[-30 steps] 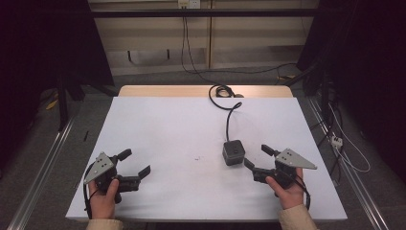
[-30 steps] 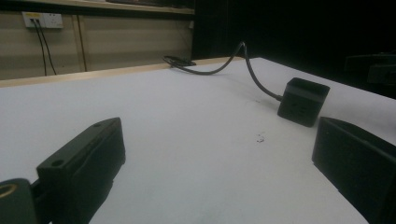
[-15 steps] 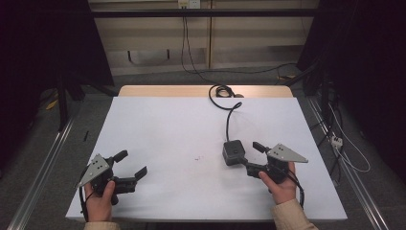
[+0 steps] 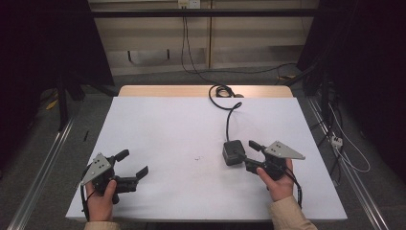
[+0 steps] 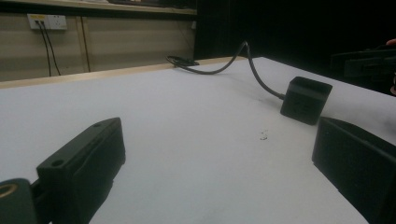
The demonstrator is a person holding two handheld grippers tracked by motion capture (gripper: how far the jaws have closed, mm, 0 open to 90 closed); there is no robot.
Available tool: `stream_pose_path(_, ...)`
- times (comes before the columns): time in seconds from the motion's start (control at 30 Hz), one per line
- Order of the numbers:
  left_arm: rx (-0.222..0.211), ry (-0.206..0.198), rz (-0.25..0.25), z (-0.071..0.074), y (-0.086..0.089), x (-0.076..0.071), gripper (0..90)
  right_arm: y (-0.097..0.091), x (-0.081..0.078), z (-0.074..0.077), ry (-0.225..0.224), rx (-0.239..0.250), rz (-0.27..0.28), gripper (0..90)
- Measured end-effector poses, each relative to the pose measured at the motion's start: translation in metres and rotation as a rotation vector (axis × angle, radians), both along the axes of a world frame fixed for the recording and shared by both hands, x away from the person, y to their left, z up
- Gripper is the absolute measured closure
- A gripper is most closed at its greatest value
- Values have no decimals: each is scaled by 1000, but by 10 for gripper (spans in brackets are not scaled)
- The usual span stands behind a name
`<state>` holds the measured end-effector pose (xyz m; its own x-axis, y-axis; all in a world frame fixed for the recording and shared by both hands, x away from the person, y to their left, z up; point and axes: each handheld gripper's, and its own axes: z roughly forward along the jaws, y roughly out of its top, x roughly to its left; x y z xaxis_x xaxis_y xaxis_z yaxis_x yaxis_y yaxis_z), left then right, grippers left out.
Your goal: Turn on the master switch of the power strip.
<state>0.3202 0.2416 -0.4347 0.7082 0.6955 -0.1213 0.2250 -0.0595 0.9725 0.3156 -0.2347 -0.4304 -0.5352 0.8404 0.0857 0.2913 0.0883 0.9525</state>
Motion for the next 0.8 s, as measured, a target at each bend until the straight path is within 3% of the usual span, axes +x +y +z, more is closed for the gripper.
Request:
stream_pose_path(0.23, -1, -2, 2, 1, 1, 0, 24, 2, 2, 0, -1, -14, 20, 534)
stream_pose_path(0.53, -8, -1, -5, 0, 0, 2, 24, 5, 7, -1, 30, -21, 28, 713)
stream_pose_path(0.8, -12, -2, -3, 0, 0, 2, 24, 11, 11, -1, 46, -39, 40, 805)
